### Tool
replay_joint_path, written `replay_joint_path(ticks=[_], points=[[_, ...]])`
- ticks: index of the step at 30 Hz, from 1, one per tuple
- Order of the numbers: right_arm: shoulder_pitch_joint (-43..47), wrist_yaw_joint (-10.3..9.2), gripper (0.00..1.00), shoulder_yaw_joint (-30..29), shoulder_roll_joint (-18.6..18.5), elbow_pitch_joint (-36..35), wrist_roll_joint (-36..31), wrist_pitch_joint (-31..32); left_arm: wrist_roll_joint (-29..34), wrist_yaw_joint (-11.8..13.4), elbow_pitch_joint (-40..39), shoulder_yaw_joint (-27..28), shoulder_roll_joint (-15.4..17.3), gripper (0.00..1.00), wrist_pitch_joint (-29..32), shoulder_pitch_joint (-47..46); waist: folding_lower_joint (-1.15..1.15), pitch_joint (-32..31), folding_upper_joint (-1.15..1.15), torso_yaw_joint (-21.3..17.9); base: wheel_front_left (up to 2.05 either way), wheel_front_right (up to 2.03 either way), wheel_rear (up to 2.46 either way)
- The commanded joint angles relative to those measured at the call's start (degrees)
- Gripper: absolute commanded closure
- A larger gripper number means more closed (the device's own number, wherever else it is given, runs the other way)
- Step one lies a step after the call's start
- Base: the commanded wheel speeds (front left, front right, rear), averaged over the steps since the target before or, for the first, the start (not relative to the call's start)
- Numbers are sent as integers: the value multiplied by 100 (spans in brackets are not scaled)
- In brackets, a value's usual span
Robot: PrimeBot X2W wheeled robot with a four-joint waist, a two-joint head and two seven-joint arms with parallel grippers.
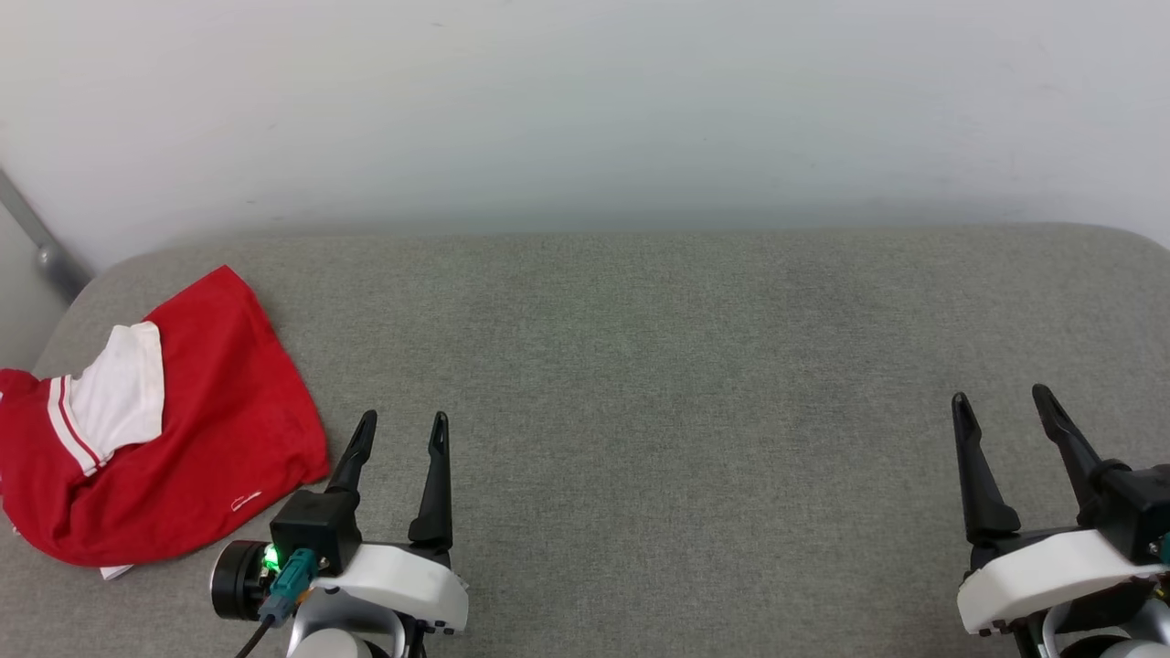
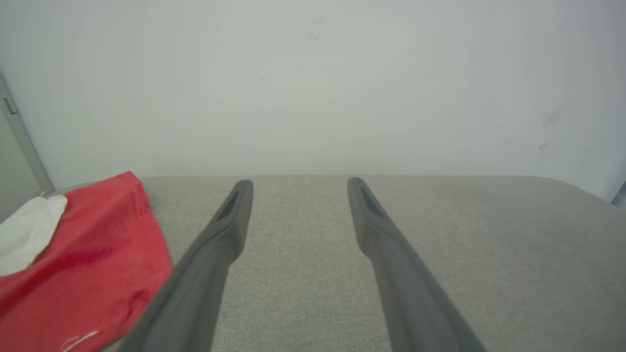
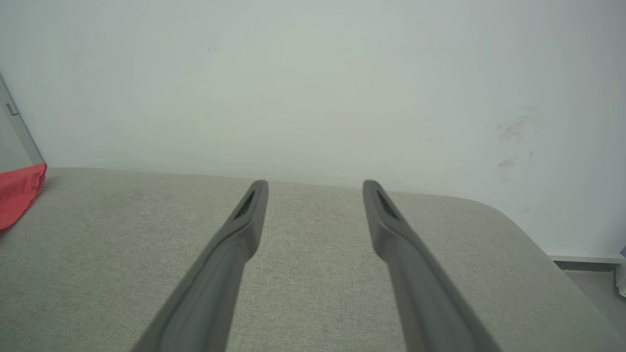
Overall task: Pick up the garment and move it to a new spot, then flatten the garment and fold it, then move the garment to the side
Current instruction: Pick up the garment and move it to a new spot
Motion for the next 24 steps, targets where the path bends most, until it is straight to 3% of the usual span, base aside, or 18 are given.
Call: replay_joint_path(ticks=[1, 15, 24], points=[[45, -2, 0, -16, 21, 28, 51, -40, -32, -23, 18, 37, -34, 0, -16, 44, 0, 0, 0, 5, 0, 0, 0], [-7, -2, 0, -36, 8, 122, 70, -53, -84, -87, 105, 144, -95, 0, -16, -53, 0, 26, 0, 159, 0, 0, 0], [-39, -2, 0, 214, -134, 94, 76, -7, -137, -40, 80, 288, -129, 0, -16, -163, 0, 103, 0, 951, 0, 0, 0]])
